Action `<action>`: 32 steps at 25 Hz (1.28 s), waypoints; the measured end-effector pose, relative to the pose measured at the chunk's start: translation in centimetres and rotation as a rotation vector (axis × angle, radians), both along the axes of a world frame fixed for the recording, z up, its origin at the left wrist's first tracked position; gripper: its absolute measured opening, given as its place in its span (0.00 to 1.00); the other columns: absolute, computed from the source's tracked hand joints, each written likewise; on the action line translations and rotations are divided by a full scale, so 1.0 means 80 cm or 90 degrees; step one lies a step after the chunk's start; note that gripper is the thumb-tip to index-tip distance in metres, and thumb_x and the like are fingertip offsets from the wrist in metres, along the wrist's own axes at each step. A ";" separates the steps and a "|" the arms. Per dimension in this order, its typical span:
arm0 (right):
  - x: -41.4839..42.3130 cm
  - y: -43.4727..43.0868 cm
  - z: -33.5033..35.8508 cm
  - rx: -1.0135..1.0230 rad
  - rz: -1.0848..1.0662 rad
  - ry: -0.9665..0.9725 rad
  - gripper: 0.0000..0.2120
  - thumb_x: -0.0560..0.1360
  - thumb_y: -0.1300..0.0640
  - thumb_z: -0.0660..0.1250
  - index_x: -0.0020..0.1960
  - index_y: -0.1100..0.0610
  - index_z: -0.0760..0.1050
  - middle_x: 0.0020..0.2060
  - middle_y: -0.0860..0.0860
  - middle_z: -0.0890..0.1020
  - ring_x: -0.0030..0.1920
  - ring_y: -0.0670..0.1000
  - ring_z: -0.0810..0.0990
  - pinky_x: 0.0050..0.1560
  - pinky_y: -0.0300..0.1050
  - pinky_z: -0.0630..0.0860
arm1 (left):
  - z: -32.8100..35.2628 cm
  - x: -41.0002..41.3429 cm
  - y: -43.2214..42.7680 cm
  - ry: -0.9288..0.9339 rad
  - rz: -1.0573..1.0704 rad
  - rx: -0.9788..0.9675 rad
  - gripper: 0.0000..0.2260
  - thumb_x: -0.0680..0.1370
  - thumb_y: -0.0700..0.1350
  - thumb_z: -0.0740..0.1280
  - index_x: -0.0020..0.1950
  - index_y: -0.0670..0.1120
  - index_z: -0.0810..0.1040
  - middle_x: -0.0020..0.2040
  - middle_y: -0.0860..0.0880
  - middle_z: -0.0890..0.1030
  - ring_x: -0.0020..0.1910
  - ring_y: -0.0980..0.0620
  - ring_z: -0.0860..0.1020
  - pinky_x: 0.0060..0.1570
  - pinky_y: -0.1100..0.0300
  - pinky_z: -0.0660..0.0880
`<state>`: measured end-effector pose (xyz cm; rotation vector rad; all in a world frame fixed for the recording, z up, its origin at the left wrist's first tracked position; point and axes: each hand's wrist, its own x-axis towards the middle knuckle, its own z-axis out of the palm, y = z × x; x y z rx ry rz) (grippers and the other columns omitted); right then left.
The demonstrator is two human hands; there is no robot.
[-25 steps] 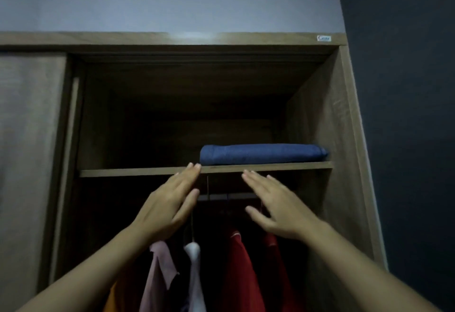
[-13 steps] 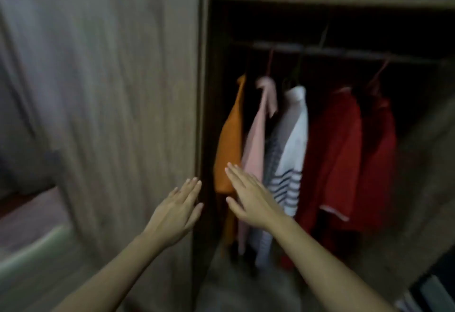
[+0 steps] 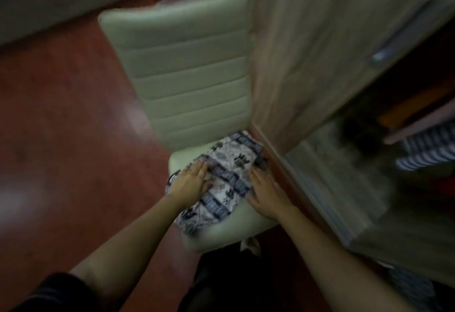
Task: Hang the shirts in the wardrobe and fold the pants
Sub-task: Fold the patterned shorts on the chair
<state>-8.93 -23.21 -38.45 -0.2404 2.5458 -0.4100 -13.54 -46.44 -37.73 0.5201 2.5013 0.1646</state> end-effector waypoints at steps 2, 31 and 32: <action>0.012 -0.037 -0.045 -0.028 0.050 -0.044 0.32 0.79 0.45 0.51 0.76 0.60 0.47 0.77 0.55 0.51 0.76 0.53 0.50 0.74 0.49 0.49 | -0.045 0.026 -0.036 -0.060 0.034 -0.021 0.26 0.82 0.51 0.51 0.77 0.42 0.49 0.78 0.44 0.50 0.75 0.43 0.58 0.70 0.52 0.60; 0.001 -0.099 -0.050 -0.325 -0.232 0.013 0.07 0.69 0.55 0.56 0.41 0.59 0.68 0.30 0.52 0.72 0.30 0.53 0.71 0.33 0.47 0.67 | -0.046 0.040 -0.045 0.101 -0.010 0.104 0.21 0.71 0.57 0.52 0.52 0.43 0.70 0.41 0.40 0.80 0.38 0.38 0.77 0.33 0.56 0.63; -0.010 -0.082 -0.014 -0.347 -0.234 0.027 0.07 0.67 0.55 0.57 0.40 0.59 0.68 0.28 0.51 0.72 0.30 0.52 0.70 0.32 0.47 0.66 | -0.005 0.025 -0.034 0.095 -0.036 0.116 0.17 0.73 0.55 0.58 0.51 0.43 0.71 0.41 0.40 0.80 0.39 0.38 0.77 0.34 0.55 0.64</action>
